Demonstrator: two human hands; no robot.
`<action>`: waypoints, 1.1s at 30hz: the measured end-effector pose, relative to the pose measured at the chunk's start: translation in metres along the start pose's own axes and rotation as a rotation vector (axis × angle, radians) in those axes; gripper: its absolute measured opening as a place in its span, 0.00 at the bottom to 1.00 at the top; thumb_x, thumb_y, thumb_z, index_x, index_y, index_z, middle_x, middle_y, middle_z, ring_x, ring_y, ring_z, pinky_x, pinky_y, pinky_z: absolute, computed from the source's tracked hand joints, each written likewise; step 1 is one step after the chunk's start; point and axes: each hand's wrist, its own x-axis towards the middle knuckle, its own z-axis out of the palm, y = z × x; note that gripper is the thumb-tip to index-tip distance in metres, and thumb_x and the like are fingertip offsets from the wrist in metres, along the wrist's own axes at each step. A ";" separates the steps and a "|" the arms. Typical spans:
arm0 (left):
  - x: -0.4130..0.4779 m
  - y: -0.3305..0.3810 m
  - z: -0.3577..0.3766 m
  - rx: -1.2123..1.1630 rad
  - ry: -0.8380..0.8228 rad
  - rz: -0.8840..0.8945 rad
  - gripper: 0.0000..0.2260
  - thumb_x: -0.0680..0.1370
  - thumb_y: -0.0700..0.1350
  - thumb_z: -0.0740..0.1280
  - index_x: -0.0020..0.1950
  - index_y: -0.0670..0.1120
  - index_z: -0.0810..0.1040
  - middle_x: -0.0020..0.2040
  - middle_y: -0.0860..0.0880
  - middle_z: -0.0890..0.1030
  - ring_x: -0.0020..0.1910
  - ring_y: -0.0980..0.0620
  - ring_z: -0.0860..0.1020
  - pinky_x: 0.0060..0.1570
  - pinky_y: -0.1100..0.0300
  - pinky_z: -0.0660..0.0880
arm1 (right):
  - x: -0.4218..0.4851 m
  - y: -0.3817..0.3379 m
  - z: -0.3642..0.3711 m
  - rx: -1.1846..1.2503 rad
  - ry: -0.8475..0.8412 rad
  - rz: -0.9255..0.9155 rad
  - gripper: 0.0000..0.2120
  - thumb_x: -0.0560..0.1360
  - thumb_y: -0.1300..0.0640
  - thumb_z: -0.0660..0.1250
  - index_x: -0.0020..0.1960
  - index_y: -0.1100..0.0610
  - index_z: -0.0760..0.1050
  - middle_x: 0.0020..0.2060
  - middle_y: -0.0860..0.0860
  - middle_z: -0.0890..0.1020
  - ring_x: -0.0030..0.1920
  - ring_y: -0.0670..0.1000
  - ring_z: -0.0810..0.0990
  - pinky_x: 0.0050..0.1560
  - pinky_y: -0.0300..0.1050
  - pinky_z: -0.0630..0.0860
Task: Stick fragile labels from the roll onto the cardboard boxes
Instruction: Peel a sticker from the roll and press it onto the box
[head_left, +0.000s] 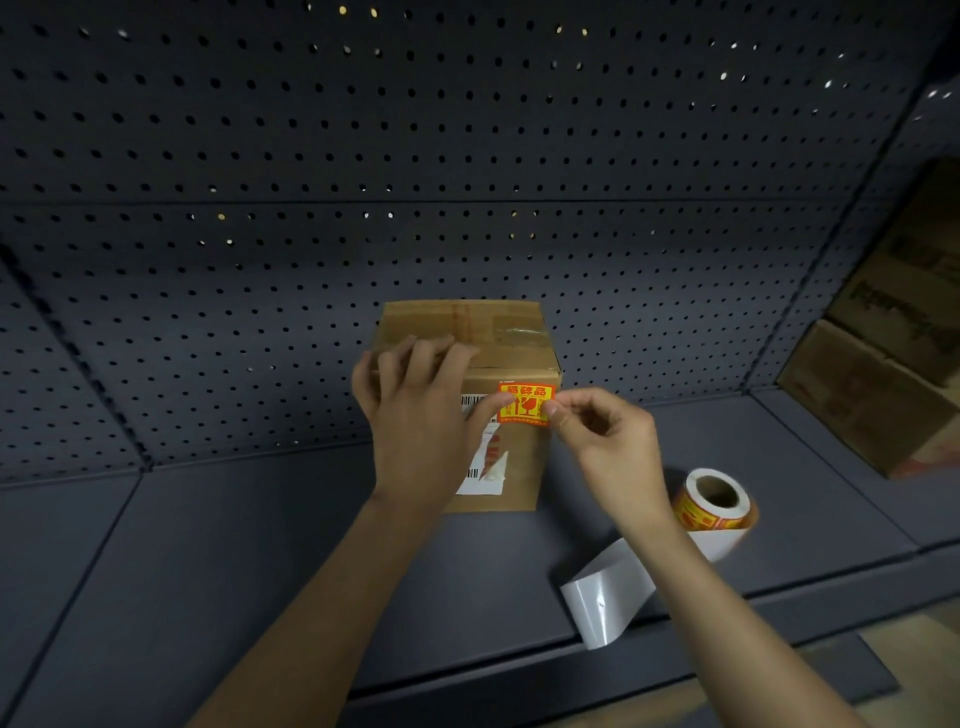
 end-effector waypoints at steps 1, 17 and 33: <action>0.000 0.000 0.000 -0.005 0.003 -0.001 0.24 0.70 0.66 0.69 0.57 0.52 0.80 0.57 0.50 0.79 0.61 0.42 0.73 0.66 0.38 0.62 | 0.000 0.000 0.000 -0.009 0.009 -0.003 0.03 0.75 0.60 0.73 0.44 0.53 0.83 0.36 0.49 0.84 0.39 0.46 0.82 0.44 0.37 0.78; 0.001 0.001 0.001 -0.059 0.013 -0.019 0.23 0.68 0.68 0.70 0.54 0.53 0.79 0.54 0.53 0.77 0.58 0.47 0.70 0.64 0.41 0.63 | 0.005 0.001 -0.014 -0.168 0.043 -0.141 0.10 0.74 0.56 0.74 0.53 0.46 0.77 0.41 0.49 0.81 0.43 0.46 0.80 0.44 0.34 0.76; -0.001 -0.014 0.013 -0.085 0.007 0.076 0.31 0.67 0.75 0.62 0.60 0.54 0.73 0.59 0.49 0.76 0.57 0.43 0.69 0.56 0.37 0.70 | 0.017 0.015 -0.010 -0.264 -0.104 -0.296 0.22 0.73 0.48 0.72 0.66 0.49 0.77 0.56 0.47 0.79 0.56 0.45 0.79 0.57 0.41 0.77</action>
